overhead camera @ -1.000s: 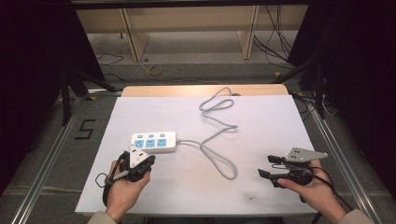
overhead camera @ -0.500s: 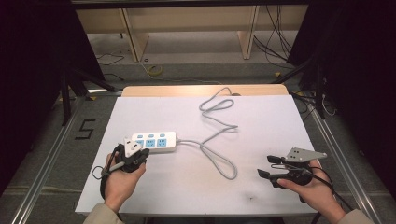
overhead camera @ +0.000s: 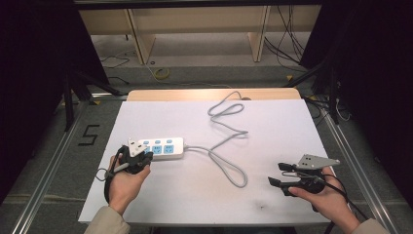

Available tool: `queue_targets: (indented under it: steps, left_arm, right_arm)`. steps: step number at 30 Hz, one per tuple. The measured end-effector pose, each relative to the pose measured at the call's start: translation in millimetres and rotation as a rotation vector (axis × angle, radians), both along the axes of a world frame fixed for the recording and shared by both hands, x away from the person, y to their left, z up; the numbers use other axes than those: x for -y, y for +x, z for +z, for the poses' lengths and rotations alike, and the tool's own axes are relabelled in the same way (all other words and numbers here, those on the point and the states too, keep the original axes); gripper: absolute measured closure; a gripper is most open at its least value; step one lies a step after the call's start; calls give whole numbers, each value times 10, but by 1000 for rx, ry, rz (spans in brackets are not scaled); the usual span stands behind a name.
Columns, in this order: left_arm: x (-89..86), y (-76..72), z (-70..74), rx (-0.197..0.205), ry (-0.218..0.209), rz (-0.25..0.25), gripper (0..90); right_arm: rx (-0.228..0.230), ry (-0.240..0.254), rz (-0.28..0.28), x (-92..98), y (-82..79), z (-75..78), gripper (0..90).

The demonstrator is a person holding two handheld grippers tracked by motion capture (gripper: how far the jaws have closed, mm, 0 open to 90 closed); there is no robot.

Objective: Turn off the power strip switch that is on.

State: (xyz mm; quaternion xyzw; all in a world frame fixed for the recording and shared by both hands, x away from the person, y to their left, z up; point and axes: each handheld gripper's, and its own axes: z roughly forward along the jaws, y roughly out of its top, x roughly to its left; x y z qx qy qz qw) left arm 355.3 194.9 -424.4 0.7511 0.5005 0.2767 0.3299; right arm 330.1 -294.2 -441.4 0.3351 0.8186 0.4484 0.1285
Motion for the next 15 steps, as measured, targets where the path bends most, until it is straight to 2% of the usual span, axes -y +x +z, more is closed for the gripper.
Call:
queue_targets:
  steps: [8,15]
  left_arm:
    - [-23,92,-3,-6,11,15,899]
    - [0,173,-1,-11,28,9,899]
  right_arm:
    - [1,2,0,-6,-1,-1,326]
    - [1,0,2,-8,0,-3,326]
